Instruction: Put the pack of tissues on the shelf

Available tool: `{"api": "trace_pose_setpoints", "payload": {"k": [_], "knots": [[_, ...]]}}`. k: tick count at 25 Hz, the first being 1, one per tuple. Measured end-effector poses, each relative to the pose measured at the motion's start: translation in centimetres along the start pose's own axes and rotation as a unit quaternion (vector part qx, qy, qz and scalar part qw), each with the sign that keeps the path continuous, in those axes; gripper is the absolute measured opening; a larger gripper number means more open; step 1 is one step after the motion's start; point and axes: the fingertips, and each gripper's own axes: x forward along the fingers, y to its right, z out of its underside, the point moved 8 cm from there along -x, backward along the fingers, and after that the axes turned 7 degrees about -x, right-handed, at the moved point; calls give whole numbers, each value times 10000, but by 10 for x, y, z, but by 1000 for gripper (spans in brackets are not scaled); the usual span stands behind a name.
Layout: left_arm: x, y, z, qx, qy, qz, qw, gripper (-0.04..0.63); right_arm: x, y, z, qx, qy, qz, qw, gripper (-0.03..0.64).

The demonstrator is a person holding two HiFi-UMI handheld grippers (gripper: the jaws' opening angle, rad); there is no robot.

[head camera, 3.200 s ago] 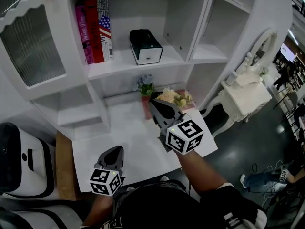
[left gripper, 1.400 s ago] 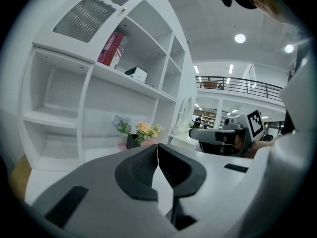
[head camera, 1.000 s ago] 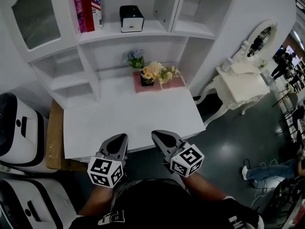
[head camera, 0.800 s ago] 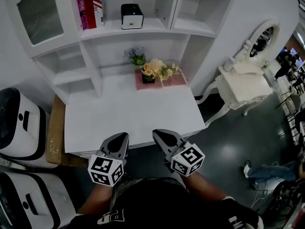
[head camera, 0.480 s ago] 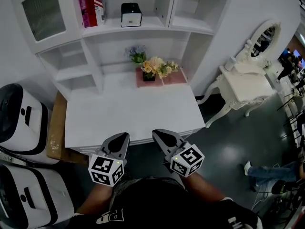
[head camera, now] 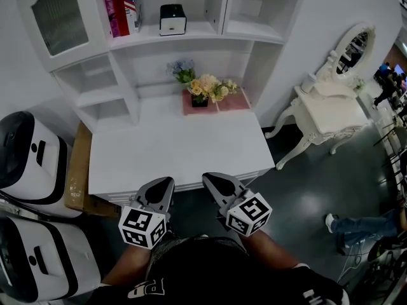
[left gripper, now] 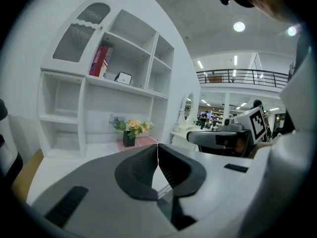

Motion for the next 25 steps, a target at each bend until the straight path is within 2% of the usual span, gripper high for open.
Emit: {"api": "trace_pose_setpoints", "payload": {"k": [25], "knots": [[-2,-4,-7,91,34,47,9999,15,5,-4,-3,-24,-3,3,10000,6]]}}
